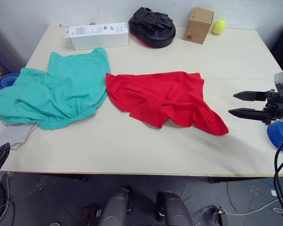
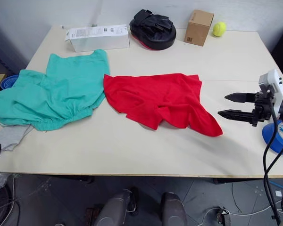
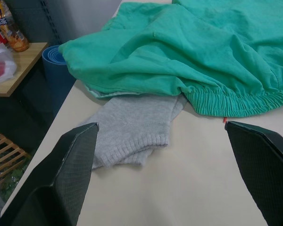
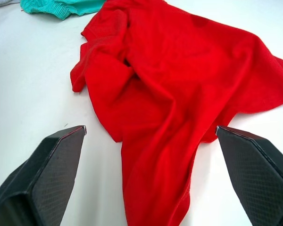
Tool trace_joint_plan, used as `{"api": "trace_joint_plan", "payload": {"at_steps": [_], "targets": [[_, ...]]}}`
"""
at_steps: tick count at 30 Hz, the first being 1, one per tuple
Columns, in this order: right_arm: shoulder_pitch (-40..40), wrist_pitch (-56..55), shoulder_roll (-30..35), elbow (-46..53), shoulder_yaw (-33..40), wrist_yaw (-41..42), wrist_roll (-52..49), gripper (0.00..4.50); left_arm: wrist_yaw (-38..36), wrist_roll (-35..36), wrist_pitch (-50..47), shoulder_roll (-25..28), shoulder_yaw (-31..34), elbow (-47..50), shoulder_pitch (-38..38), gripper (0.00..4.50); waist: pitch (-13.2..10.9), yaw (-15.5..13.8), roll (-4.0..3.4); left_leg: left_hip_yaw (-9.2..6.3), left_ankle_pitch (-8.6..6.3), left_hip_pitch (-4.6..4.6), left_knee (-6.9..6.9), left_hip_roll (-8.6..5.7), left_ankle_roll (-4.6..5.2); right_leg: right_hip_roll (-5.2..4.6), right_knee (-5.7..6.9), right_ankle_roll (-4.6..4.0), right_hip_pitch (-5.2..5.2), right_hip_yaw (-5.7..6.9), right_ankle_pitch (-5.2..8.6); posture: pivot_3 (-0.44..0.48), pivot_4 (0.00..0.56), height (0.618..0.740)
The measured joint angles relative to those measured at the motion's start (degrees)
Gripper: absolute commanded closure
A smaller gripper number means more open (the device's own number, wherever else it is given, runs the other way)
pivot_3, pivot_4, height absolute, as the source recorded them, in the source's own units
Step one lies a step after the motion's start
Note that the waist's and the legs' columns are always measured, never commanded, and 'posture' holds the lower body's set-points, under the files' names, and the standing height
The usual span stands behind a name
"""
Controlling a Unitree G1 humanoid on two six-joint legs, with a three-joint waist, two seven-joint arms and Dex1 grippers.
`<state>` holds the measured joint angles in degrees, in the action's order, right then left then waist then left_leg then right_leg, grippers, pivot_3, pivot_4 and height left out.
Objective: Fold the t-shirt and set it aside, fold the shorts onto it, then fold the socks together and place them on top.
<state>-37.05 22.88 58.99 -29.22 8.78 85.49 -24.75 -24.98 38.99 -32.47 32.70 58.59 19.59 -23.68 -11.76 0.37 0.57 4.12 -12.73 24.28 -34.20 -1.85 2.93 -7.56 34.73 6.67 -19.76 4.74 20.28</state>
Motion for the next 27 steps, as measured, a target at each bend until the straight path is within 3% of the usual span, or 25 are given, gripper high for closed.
{"api": "trace_joint_plan", "payload": {"at_steps": [22,27], "targets": [[1.5,-4.7,-1.1,-0.6,0.0,-0.3,1.8,0.02,1.6,0.2,-1.9,0.2,-1.7,3.4,0.4,0.00,0.0,-0.1,0.00,0.31,-0.03,-0.02,-0.22,0.10,0.01,-0.01,0.21,-0.01,-0.11,-0.14,0.00,0.000,0.150,0.740],[4.7,-6.2,-1.0,2.0,0.6,-0.9,2.1,0.02,-1.0,0.6,-3.2,5.9,-7.5,6.0,3.1,0.00,0.0,-0.6,-0.01,0.32,-0.02,-0.03,-0.32,0.13,-0.01,-0.02,0.31,-0.02,-0.11,-0.13,-0.01,0.000,0.150,0.740]]}}
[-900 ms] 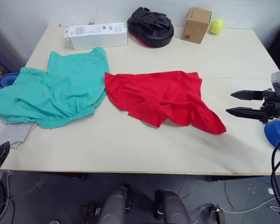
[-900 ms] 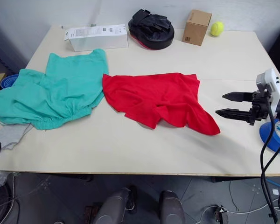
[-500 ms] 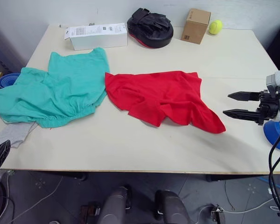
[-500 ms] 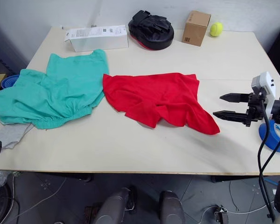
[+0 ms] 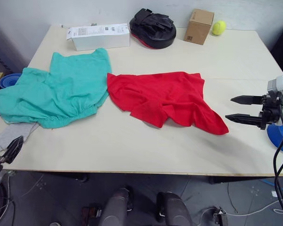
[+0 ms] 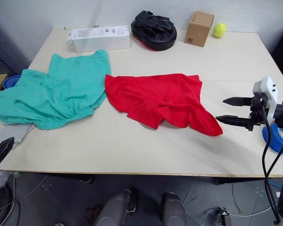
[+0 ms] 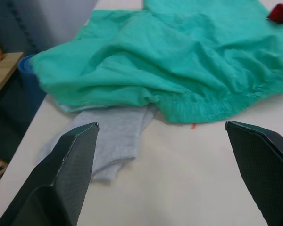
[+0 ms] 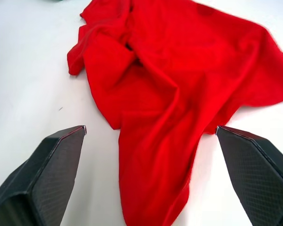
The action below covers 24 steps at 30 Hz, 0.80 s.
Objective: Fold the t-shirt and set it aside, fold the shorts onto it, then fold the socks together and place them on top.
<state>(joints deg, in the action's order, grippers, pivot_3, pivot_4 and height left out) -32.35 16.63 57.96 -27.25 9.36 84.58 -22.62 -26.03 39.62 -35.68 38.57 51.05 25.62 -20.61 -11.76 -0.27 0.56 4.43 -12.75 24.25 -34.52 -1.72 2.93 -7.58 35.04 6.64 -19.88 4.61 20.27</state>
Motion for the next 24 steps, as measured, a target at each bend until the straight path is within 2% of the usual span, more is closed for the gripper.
{"api": "trace_joint_plan", "payload": {"at_steps": [1,4,8,10,13,16,20,24], "targets": [[0.6,-0.2,0.0,0.7,0.0,-0.1,0.0,0.02,-0.8,0.0,0.0,1.1,-1.2,0.6,0.4,0.00,0.0,0.0,-0.01,0.01,0.00,0.00,0.00,0.00,0.00,-0.01,0.02,0.00,0.01,-0.01,0.00,0.000,0.150,0.740],[6.0,-1.6,0.2,7.5,0.6,-1.2,0.1,0.02,-7.1,-1.8,0.8,8.3,-11.7,1.0,5.7,0.00,0.0,-0.1,-0.06,0.16,0.01,0.00,0.00,0.00,-0.01,-0.02,0.05,0.00,-0.06,-0.09,-0.02,0.000,0.150,0.740],[14.0,-7.2,0.5,14.5,1.4,-4.5,3.2,0.02,-17.3,-6.1,4.5,15.9,-29.1,-2.2,19.2,0.00,0.0,-0.2,-0.09,0.48,0.02,-0.01,0.04,0.01,-0.04,-0.04,0.31,0.02,-0.29,-0.08,-0.04,0.000,0.150,0.740],[16.9,-10.2,0.4,16.3,1.9,-6.6,5.0,0.02,-22.5,-9.3,7.2,16.6,-37.3,-6.7,27.6,0.00,0.1,-0.2,-0.10,0.86,0.03,-0.03,0.06,0.03,-0.03,-0.06,0.59,0.04,-0.54,0.01,-0.05,0.000,0.150,0.740],[19.1,-13.4,0.3,17.3,2.3,-9.8,7.5,0.02,-28.5,-13.9,10.2,13.8,-48.5,-13.8,40.7,0.00,0.0,0.1,-0.09,1.12,0.08,-0.11,-0.08,0.16,0.02,0.00,0.82,0.06,-0.60,0.38,-0.06,0.000,0.150,0.740],[19.8,-16.7,-0.2,17.9,1.9,-13.1,10.1,0.02,-32.8,-18.9,13.4,8.0,-58.0,-21.1,51.3,0.00,0.0,0.3,-0.06,1.17,0.19,-0.06,-0.56,0.39,0.28,0.05,0.99,0.05,-0.57,0.62,-0.07,0.000,0.150,0.740],[19.1,-19.8,-1.8,17.5,0.8,-17.3,13.0,0.02,-36.0,-25.8,17.9,-0.6,-66.4,-31.6,60.6,0.00,0.0,0.1,-0.03,1.19,0.23,-0.05,-0.69,0.43,0.35,0.04,0.98,0.02,-0.52,0.69,-0.09,0.000,0.150,0.740],[18.4,-21.1,-2.6,17.3,-0.8,-19.5,14.3,0.02,-35.1,-29.6,17.7,-9.4,-70.6,-39.3,65.9,0.00,0.0,-0.2,0.00,1.11,0.23,0.06,-0.85,0.43,0.41,0.02,1.00,0.04,-0.52,0.77,-0.10,0.000,0.150,0.740]]}}
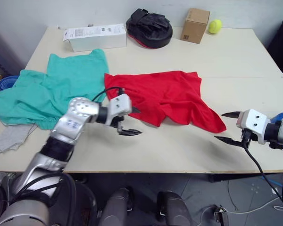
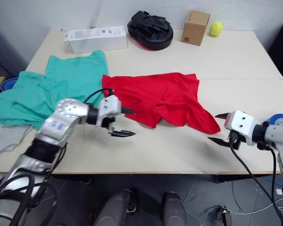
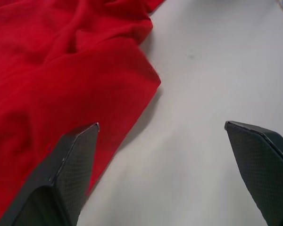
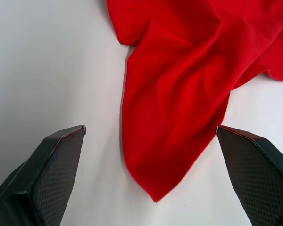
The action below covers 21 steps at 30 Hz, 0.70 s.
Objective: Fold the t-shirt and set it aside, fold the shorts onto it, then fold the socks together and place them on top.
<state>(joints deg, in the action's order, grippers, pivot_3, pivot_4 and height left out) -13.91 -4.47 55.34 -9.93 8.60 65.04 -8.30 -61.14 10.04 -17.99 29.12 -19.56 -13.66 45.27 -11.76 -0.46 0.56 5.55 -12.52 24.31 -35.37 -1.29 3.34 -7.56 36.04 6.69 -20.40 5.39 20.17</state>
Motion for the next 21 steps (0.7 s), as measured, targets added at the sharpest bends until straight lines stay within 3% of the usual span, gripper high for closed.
{"api": "trace_joint_plan", "payload": {"at_steps": [4,12,15,21], "targets": [[-0.2,-0.5,-0.3,0.8,-0.2,-1.5,0.2,0.02,6.4,-0.9,-11.4,-10.3,-0.7,-2.8,4.8,0.00,0.0,-0.8,0.01,-0.23,-0.06,0.16,-0.41,0.03,0.10,-0.02,0.13,0.05,0.05,0.18,-0.03,0.000,0.150,0.740],[0.1,-1.7,-1.7,0.9,-1.7,-4.9,1.7,0.02,17.6,-4.7,-22.9,-18.1,-1.2,-3.4,6.2,0.00,0.0,-0.9,0.00,-0.38,-0.07,0.16,-0.66,0.05,0.10,-0.04,0.14,0.05,0.25,0.35,-0.03,0.000,0.150,0.740],[0.0,-1.7,-1.8,0.8,-1.7,-5.8,1.9,0.00,19.4,-6.3,-23.2,-18.3,-1.7,-4.2,6.2,0.64,0.0,-0.9,0.00,-0.40,-0.07,0.15,-0.66,0.06,0.10,-0.04,0.14,0.05,0.27,0.38,-0.03,0.000,0.150,0.740],[-0.7,-3.0,-2.0,-0.7,-3.6,-7.1,3.8,0.00,20.3,-8.9,-21.2,-17.7,-3.0,-4.3,6.1,2.57,0.0,-0.9,0.00,-0.43,-0.07,0.13,-0.66,0.05,0.09,-0.03,0.06,0.05,0.35,0.41,-0.03,0.000,0.150,0.740]]}}
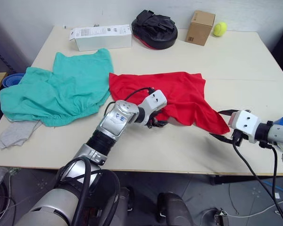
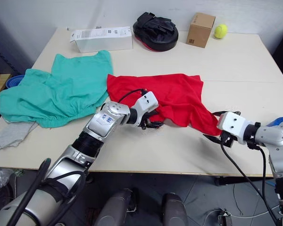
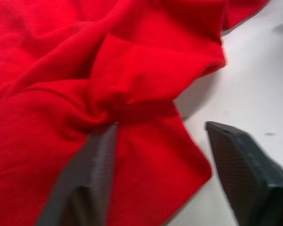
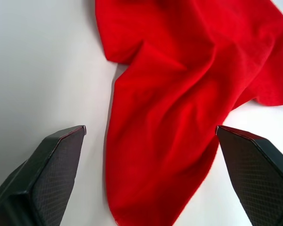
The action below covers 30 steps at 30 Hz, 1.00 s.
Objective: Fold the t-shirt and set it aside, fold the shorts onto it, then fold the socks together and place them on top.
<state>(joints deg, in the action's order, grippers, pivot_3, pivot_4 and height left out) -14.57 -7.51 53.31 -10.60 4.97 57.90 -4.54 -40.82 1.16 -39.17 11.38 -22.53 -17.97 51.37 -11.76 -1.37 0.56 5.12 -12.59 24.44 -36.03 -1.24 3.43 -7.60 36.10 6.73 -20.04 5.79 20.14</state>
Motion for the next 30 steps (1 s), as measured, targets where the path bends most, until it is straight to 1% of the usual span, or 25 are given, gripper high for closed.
{"api": "trace_joint_plan", "payload": {"at_steps": [1,3,4,5,6,10,14,15,17,19,23,25,28,30], "targets": [[-0.3,0.0,-0.1,-0.8,-0.1,-0.1,0.1,0.00,-0.1,-0.2,0.2,0.1,-0.1,0.0,-0.2,2.90,0.0,0.0,0.00,-0.01,0.00,0.00,0.00,0.00,0.00,0.00,-0.02,0.00,0.01,0.01,0.00,0.000,0.150,0.740],[-0.6,0.0,-0.1,-1.7,-0.1,-0.1,0.2,0.39,-0.5,-0.4,0.4,0.6,-0.5,0.1,-0.6,3.55,0.0,0.0,0.00,-0.02,0.00,0.00,0.00,0.00,0.00,0.00,-0.02,0.00,0.03,0.02,0.00,0.000,0.150,0.740],[-0.8,-0.1,-0.1,-2.2,-0.2,0.0,0.2,0.62,-0.7,-0.6,0.5,1.0,-0.6,0.3,-0.7,3.91,0.0,0.0,0.00,-0.03,0.00,-0.02,-0.01,0.00,0.00,0.01,-0.03,0.00,0.06,0.04,0.00,0.000,0.150,0.740],[-0.8,-0.4,-0.1,-2.8,-0.2,0.2,0.3,0.98,-0.9,-0.7,0.6,1.3,-0.7,0.6,-0.8,4.25,0.0,0.0,0.00,-0.07,0.00,-0.06,0.00,0.00,0.00,0.01,-0.08,0.00,0.14,0.05,0.00,0.000,0.150,0.740],[-0.8,-0.7,-0.1,-3.3,-0.3,0.4,0.6,1.29,-1.2,-0.8,0.6,1.7,-0.8,1.0,-1.0,4.49,0.0,0.0,0.00,-0.10,0.00,-0.12,0.00,0.00,0.00,0.01,-0.12,0.00,0.22,0.05,0.00,0.000,0.150,0.740],[-1.3,-2.4,0.0,-5.8,-2.0,1.6,1.9,2.75,-2.6,-1.2,0.9,3.1,-1.1,2.1,-1.8,4.50,0.0,0.0,-0.01,-0.19,-0.02,-0.22,0.00,0.00,-0.04,0.00,-0.17,-0.01,0.38,0.03,0.00,0.000,0.150,0.740],[-4.0,-3.9,0.1,-10.1,-3.6,2.1,4.0,4.21,-3.4,-1.5,0.7,4.0,-1.2,3.7,-2.3,4.50,0.0,0.2,-0.01,-0.21,-0.02,-0.22,0.00,0.00,-0.04,0.02,-0.15,-0.01,0.38,0.04,0.00,0.000,0.150,0.740],[-4.8,-4.2,0.1,-11.0,-4.2,2.3,4.3,4.47,-3.9,-1.5,0.5,4.6,-1.2,4.0,-2.4,4.50,0.0,0.2,-0.01,-0.21,-0.02,-0.23,0.00,0.00,-0.04,0.02,-0.14,-0.01,0.38,0.04,0.00,0.000,0.150,0.740],[-5.7,-5.0,0.1,-12.4,-4.7,2.7,4.7,4.47,-4.9,-1.5,0.0,6.1,-1.2,5.0,-2.6,4.50,0.0,0.3,-0.01,-0.23,-0.03,-0.25,0.00,0.00,-0.04,0.02,-0.15,-0.01,0.42,0.03,0.00,0.000,0.150,0.740],[-6.8,-5.6,0.1,-13.9,-5.1,3.0,5.1,4.47,-6.5,-1.5,-1.0,8.7,-1.2,7.1,-3.2,4.50,0.0,0.4,-0.01,-0.24,-0.02,-0.27,-0.01,0.00,-0.04,0.02,-0.15,-0.01,0.45,0.03,0.00,0.000,0.150,0.740],[-7.7,-6.3,0.3,-15.0,-5.2,4.6,5.0,4.47,-10.3,-1.1,-3.2,14.9,-1.2,12.3,-5.3,4.50,0.0,0.4,-0.01,-0.31,-0.03,-0.26,-0.01,0.00,-0.05,0.01,-0.16,-0.01,0.46,-0.01,0.00,0.000,0.150,0.740],[-7.7,-6.1,0.8,-14.7,-5.2,6.7,4.5,4.47,-13.1,-0.4,-4.4,18.9,-1.1,16.2,-6.8,4.50,0.0,0.4,-0.02,-0.35,-0.04,-0.25,0.01,0.00,-0.07,0.01,-0.18,-0.01,0.47,-0.05,0.00,0.000,0.150,0.740],[-6.3,-4.7,1.6,-10.8,-5.2,11.1,2.0,4.47,-17.2,1.2,-6.0,24.7,-1.0,21.7,-9.0,4.50,0.0,0.4,-0.03,-0.40,-0.08,-0.23,0.03,0.00,-0.13,0.02,-0.18,-0.02,0.45,-0.09,0.01,0.000,0.150,0.740],[-3.9,-2.4,2.9,-5.6,-5.2,15.1,-0.9,4.47,-20.7,2.7,-6.5,29.2,-1.0,25.9,-10.9,4.50,0.0,0.3,-0.03,-0.46,-0.12,-0.23,0.04,0.01,-0.18,0.01,-0.18,-0.02,0.46,-0.06,0.01,0.000,0.150,0.740]]}}
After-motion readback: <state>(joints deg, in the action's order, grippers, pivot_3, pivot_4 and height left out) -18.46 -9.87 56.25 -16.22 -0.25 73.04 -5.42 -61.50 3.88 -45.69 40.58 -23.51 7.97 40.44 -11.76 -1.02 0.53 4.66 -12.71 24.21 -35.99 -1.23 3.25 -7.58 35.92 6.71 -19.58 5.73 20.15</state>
